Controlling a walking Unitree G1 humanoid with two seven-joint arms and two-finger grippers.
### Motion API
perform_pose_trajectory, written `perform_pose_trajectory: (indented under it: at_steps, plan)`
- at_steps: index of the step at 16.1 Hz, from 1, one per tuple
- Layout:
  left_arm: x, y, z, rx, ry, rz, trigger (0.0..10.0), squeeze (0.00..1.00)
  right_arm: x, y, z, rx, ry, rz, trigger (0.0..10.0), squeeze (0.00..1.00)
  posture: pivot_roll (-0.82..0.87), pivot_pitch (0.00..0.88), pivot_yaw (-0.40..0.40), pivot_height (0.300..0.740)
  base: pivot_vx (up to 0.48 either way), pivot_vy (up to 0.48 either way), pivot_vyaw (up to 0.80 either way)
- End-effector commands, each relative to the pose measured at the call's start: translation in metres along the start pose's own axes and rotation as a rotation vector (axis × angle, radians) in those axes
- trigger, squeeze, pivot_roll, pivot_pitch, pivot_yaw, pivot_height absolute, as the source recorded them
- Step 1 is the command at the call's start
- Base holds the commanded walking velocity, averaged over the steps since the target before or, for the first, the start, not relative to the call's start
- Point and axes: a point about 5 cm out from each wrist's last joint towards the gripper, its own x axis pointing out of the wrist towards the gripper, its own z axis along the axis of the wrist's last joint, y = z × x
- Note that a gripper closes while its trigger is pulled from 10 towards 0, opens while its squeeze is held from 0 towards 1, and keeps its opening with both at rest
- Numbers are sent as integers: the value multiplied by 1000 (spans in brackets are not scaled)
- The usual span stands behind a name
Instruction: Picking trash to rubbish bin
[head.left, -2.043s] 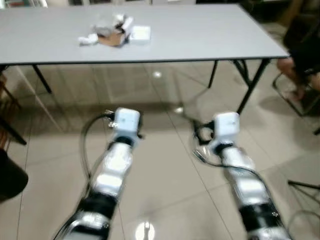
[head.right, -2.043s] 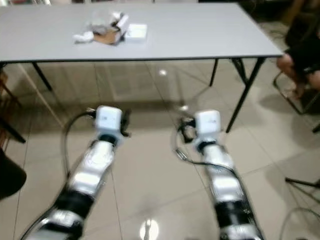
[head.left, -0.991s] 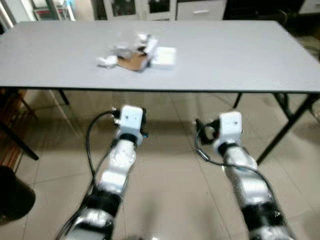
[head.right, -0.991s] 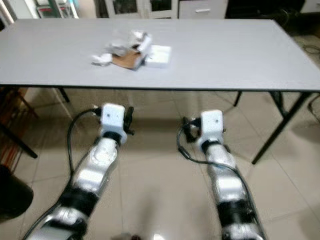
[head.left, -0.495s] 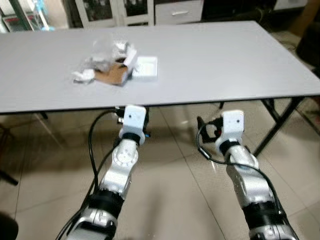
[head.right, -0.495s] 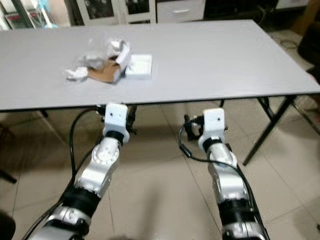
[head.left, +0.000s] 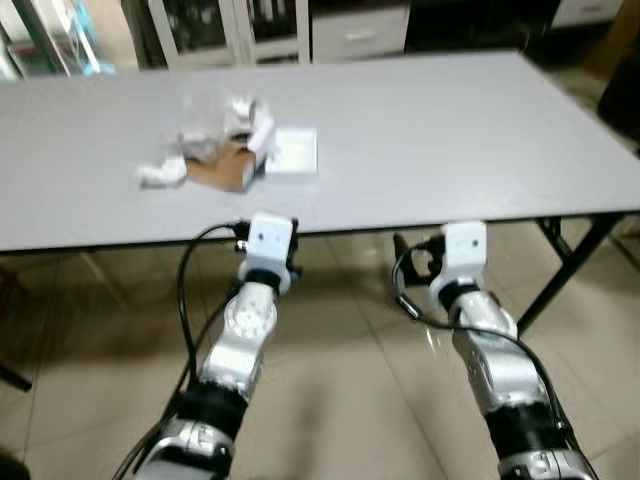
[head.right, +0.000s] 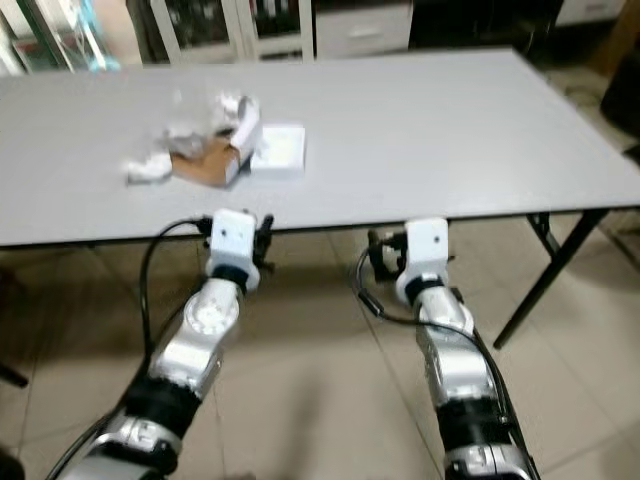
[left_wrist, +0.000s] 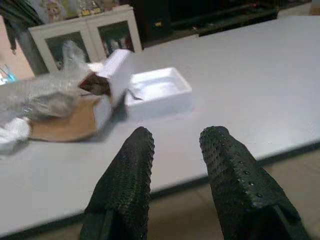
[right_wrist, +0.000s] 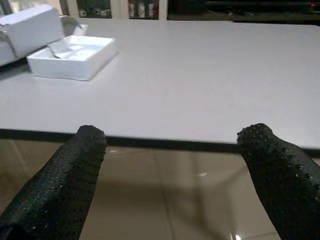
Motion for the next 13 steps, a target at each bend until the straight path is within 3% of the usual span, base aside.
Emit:
perform_pose_trajectory:
  at_steps: [1, 13]
  plan:
    - [-1, 10, -3, 22, 12, 25, 10000, 0, 1, 10, 1, 11, -6, 24, 10000, 0, -72, 86, 27, 740, 480, 0, 0]
    - [-1, 10, -4, 18, 19, 31, 10000, 0, 1, 9, 1, 15, -7, 25, 10000, 0, -72, 87, 27, 740, 480, 0, 0]
